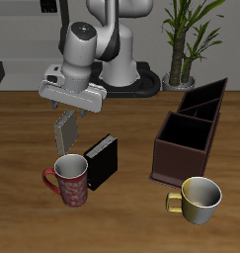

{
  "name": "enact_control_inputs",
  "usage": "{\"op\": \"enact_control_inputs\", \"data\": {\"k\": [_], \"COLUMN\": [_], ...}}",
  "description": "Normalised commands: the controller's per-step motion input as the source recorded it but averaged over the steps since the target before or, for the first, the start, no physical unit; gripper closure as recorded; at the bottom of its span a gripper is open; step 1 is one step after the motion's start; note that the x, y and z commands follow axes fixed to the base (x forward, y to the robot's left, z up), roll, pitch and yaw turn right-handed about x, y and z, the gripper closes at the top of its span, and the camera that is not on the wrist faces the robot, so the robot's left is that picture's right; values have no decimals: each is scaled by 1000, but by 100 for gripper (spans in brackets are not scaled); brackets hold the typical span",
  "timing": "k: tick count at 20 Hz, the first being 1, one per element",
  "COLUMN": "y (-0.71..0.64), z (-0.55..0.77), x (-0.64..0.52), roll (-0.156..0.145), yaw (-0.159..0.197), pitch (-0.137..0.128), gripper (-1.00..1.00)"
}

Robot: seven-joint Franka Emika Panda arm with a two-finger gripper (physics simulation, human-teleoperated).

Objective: Place the yellow book into the left desk caddy's left compartment

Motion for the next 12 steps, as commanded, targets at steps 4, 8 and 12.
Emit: {"op": "enact_control_inputs", "data": {"k": [4, 8, 12], "y": [-126, -74, -86], "z": [-289, -264, -328], "x": [-52, -60, -82], "roll": [-9, -20, -15], "yaw": [-19, -7, -10], "pitch": [33, 31, 44], "gripper": [-100, -100, -100]}}
